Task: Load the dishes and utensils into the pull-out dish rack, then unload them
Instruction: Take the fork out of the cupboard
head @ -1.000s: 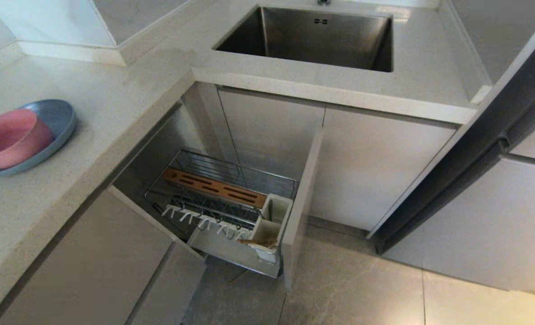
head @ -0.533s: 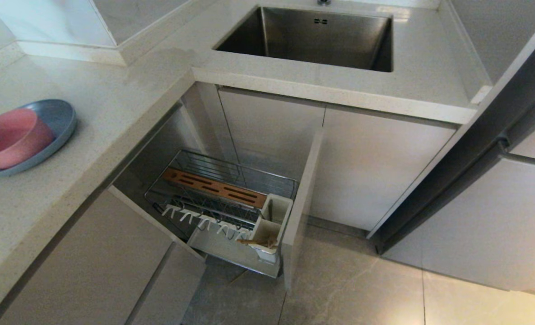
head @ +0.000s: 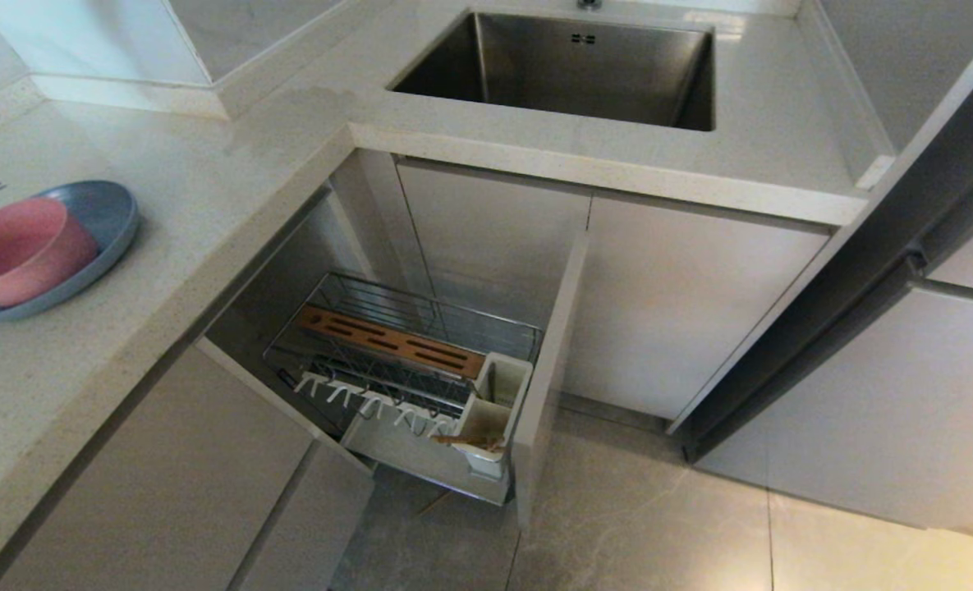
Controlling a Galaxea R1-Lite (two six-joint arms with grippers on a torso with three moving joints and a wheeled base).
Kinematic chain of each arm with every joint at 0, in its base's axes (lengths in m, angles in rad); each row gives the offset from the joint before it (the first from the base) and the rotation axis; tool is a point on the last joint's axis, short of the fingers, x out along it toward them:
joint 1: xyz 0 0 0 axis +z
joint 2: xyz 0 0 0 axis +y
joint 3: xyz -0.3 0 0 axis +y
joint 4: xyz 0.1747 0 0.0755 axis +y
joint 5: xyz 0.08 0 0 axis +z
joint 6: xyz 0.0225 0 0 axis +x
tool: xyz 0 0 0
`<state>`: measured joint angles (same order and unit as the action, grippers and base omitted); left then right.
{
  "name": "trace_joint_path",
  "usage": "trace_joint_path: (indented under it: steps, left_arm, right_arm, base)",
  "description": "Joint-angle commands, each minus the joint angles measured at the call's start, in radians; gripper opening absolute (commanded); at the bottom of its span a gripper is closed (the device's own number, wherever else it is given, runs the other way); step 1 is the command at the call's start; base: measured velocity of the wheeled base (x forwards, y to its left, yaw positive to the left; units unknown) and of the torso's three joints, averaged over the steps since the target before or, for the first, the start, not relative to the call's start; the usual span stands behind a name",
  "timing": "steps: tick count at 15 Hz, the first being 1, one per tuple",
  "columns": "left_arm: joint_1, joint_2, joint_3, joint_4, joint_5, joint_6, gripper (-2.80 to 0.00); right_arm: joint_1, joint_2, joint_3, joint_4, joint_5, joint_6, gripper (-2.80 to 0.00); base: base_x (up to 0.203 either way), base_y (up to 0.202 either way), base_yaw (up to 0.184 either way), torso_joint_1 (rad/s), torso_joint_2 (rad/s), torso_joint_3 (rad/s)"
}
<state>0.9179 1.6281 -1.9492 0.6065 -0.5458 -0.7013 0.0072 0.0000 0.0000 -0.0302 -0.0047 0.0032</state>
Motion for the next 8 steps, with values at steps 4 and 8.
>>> trace_joint_path:
  steps: [4,8]
  left_arm:
    - [0.003,0.067,-0.01,0.009,-0.115,-0.003,-2.8]
    - [0.005,0.09,-0.01,0.024,-0.203,-0.004,-2.8]
  right_arm:
    - [0.0,0.0,0.009,0.0,0.0,0.0,-2.8]
    - [0.0,0.0,0.008,0.0,0.0,0.0,-2.8]
  base:
    - [0.0,0.0,0.0,0.0,0.0,0.0]
    - [0.0,0.0,0.0,0.0,0.0,0.0]
